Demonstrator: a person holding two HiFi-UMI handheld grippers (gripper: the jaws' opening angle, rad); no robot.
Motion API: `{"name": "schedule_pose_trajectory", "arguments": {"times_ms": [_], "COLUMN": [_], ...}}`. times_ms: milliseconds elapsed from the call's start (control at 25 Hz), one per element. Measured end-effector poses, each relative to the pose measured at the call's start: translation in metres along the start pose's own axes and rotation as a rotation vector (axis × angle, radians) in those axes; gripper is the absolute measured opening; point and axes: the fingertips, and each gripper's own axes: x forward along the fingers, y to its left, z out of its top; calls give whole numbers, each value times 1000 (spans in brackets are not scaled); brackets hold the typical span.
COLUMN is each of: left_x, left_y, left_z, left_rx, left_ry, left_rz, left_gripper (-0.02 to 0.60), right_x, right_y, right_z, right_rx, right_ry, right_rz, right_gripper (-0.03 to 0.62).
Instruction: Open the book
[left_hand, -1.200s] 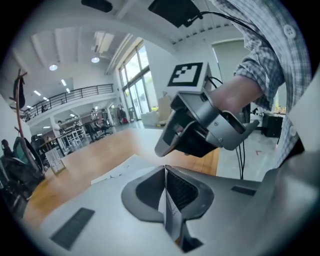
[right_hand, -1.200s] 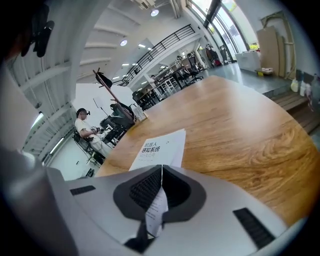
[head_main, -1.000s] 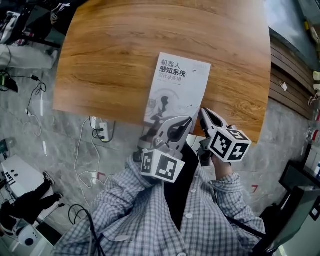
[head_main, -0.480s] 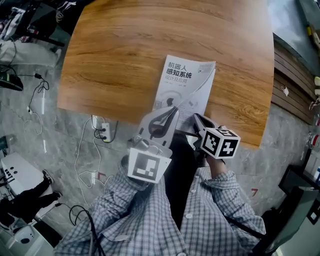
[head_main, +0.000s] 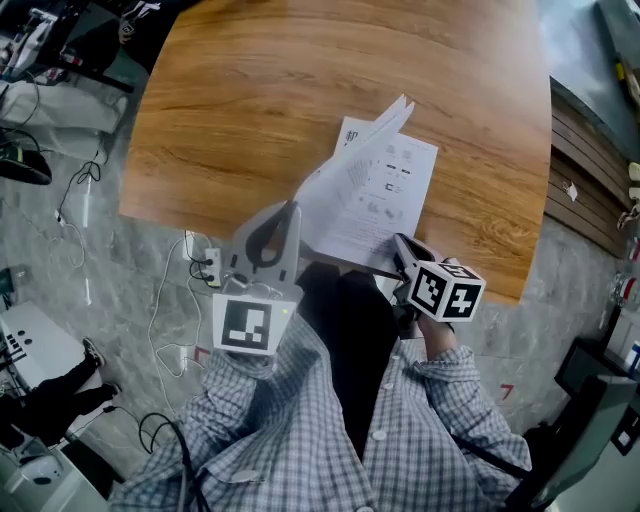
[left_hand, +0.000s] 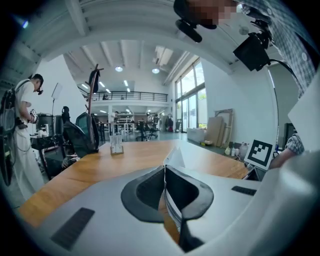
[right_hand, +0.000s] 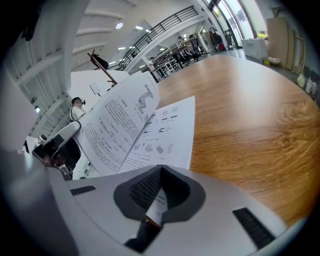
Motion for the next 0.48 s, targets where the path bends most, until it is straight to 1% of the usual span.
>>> {"name": "schedule_pose_trajectory", "arguments": {"times_ms": [80,160,240,360,480], "left_x": [-5,-10,-15,-25,-34], "left_y": [16,33,50,73,91], "left_z": [-7,-16,-25,-40,-57], "left_rx": [3,-20,-78,-193,-281], "left_ry": [22,38,45,53,78], "left_rz": [32,69,112,176,228], "left_gripper": [14,14,14,14,15], "right_x": [0,0,0,1,1], "right_y": [0,0,1,1,3], "right_z": [0,0,0,0,0], "right_rx": [0,2,1,-1,1], "right_ry": [1,3,5,6,6], "right_rz": [-3,-4,-4,-4,-4], "right_gripper": [20,20,20,20,20]}}
